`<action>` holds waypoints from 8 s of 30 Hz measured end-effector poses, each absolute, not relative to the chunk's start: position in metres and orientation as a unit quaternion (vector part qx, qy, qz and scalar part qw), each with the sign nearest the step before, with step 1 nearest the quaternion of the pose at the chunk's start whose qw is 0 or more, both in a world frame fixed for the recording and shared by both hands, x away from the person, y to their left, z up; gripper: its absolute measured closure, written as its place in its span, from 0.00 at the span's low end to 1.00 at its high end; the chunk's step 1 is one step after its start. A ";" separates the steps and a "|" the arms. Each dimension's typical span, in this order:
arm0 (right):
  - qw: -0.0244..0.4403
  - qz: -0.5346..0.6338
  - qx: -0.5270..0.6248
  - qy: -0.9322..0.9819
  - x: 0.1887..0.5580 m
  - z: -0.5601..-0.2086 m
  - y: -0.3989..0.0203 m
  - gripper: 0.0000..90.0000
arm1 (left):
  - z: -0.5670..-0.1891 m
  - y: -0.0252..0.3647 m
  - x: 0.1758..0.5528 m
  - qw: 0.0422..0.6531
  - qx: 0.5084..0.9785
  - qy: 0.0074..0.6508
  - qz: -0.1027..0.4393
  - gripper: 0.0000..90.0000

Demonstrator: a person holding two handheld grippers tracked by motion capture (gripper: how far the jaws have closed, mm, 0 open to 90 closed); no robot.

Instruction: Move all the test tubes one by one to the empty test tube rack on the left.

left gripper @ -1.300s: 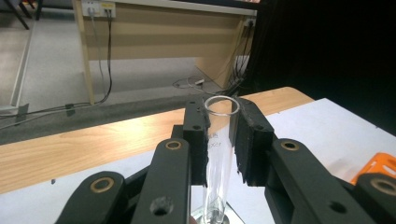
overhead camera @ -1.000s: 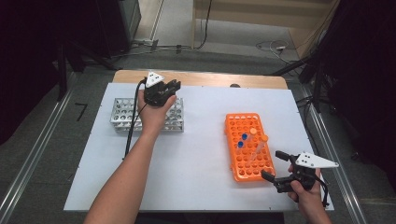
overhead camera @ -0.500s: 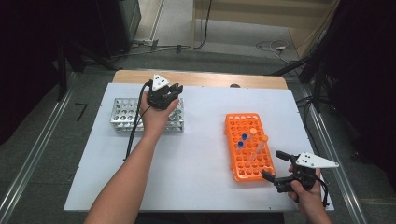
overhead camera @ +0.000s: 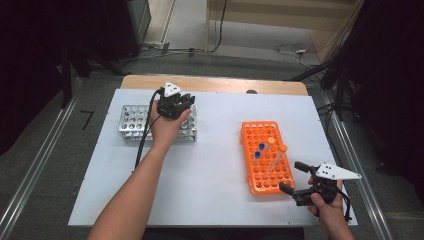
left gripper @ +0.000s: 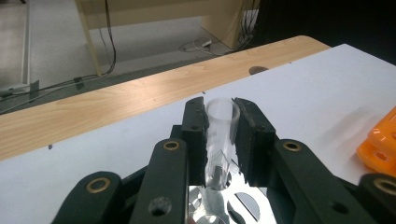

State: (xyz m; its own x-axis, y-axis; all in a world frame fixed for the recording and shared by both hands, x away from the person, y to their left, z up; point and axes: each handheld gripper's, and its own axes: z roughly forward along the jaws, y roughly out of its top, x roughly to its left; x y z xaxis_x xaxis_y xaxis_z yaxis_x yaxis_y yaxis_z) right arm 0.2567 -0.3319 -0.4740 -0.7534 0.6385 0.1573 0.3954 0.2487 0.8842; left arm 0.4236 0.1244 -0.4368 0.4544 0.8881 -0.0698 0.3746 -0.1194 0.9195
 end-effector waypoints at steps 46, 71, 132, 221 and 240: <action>0.110 0.514 0.319 0.789 0.257 -0.474 -0.316 0.02 | -0.431 0.132 0.274 0.567 0.704 0.386 0.187 0.05; 0.095 0.503 0.316 0.799 0.260 -0.480 -0.286 0.42 | -0.455 0.096 0.243 0.577 0.737 0.328 0.124 0.00; 0.118 0.525 0.269 0.799 0.227 -0.458 -0.235 0.82 | -0.446 0.070 0.230 0.604 0.742 0.281 0.074 0.13; 0.089 0.546 0.270 0.788 0.240 -0.459 -0.290 0.00 | -0.424 0.122 0.288 0.592 0.722 0.323 0.152 0.85; 0.106 0.543 0.298 0.778 0.248 -0.461 -0.310 0.00 | -0.406 0.162 0.332 0.591 0.683 0.377 0.204 0.85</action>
State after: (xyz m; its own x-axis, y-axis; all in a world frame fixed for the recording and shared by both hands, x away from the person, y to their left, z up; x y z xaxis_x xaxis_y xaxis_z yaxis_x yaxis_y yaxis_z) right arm 0.2477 -0.3100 -0.4610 -0.8001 0.5787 0.1581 0.3480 0.2332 0.9080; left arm 0.3317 0.1616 -0.4064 0.6322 0.7565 -0.1677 0.2740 -0.0158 0.9616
